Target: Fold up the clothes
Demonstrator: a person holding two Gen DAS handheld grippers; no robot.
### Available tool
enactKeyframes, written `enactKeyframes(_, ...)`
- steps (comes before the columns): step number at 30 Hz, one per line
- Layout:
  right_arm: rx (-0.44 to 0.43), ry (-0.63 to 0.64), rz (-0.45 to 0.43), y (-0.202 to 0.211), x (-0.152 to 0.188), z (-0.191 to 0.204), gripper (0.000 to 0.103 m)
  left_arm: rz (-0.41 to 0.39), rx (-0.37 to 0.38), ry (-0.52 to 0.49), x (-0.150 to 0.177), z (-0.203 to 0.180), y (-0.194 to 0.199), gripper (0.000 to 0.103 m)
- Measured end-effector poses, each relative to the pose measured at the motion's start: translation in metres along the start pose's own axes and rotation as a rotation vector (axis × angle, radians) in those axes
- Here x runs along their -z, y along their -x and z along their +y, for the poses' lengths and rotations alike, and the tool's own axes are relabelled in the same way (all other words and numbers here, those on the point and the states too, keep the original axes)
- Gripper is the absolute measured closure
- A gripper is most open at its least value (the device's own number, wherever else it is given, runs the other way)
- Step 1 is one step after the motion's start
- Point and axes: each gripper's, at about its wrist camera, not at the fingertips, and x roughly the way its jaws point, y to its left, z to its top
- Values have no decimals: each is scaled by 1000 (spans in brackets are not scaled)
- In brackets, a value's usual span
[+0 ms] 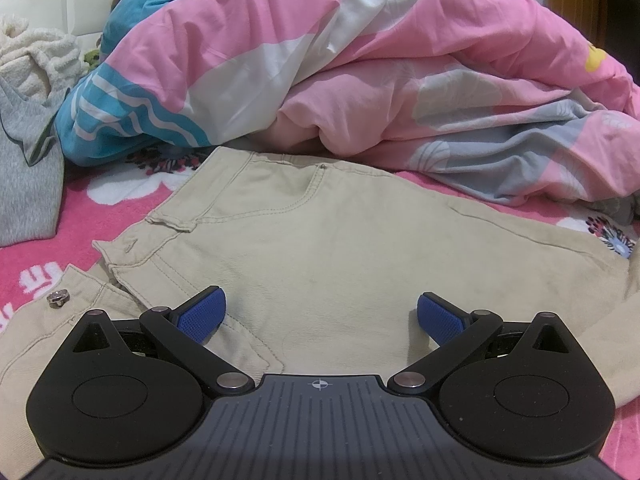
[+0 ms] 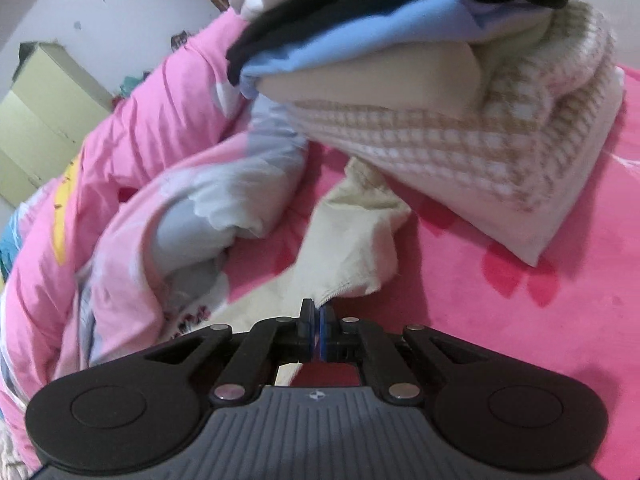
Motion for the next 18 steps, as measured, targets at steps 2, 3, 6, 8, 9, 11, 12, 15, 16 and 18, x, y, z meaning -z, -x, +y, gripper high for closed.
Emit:
enactKeyframes(2,28,21,13,2,7,-4,102,0,0,1,0,0,0,0)
enactKeyframes(3,45,31,22,2,11,-7,102,0,0,1,0,0,0,0)
enactKeyframes(6,88,40,41,2,25,-20,102,1,1,2,0,0,0,0)
enactKeyframes(8,106,29,50,1,36,-32,102,1,1,2,-1,0,0,0)
enactKeyframes(9,114,22,55,1,42,-38,102,1,0,2,-1,0,0,0)
enactKeyframes(11,130,13,66,0,53,-48,102,0,0,3,-1,0,0,0)
enactKeyframes(12,134,9,69,-1,59,-52,102,1,1,3,-1,0,0,0)
enactKeyframes(15,124,6,62,2,69,-61,102,1,0,2,-1,0,0,0)
enactKeyframes(16,118,4,58,4,71,-62,102,1,1,3,-1,0,0,0)
enactKeyframes(18,112,-7,54,8,70,-64,99,1,0,2,0,0,0,0)
